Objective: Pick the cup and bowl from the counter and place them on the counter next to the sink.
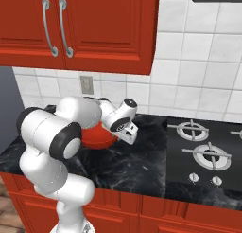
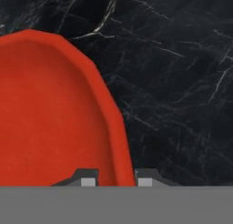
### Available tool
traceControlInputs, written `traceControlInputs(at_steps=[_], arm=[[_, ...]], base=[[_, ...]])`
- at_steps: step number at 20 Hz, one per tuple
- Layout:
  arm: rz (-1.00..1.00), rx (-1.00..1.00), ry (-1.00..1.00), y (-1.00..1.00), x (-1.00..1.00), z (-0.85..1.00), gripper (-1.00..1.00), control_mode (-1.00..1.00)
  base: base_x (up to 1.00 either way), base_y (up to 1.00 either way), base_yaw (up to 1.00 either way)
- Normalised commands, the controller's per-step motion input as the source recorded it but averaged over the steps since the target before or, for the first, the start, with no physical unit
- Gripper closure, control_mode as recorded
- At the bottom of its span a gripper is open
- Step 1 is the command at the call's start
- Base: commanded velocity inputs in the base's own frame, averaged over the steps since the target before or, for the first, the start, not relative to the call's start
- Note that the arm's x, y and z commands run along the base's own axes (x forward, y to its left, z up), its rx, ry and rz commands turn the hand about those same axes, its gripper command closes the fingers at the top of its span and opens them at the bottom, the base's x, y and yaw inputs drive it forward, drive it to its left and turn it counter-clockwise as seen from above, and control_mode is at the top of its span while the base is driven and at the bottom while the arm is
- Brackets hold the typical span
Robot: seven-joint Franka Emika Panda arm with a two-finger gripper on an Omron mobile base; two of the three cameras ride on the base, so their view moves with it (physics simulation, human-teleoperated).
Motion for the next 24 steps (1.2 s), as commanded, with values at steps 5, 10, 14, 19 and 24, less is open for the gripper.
traceControlInputs(at_steps=[5, 10, 14, 19, 24], arm=[[-0.07, 0.04, 0.00, -0.37, -0.60, 0.19, 1.00, -1.00], [0.01, 0.05, -0.04, -0.06, -0.59, 0.39, 1.00, -1.00], [0.05, 0.03, 0.00, 0.00, -0.69, 0.56, 1.00, -1.00], [0.02, 0.07, 0.00, 0.00, -0.40, 0.56, 1.00, -1.00], [0.02, 0.04, 0.00, 0.17, -0.18, 0.37, 1.00, -1.00]], base=[[0.00, 0.00, 0.00], [0.00, 0.00, 0.00], [0.00, 0.00, 0.00], [0.00, 0.00, 0.00], [0.00, 0.00, 0.00]])
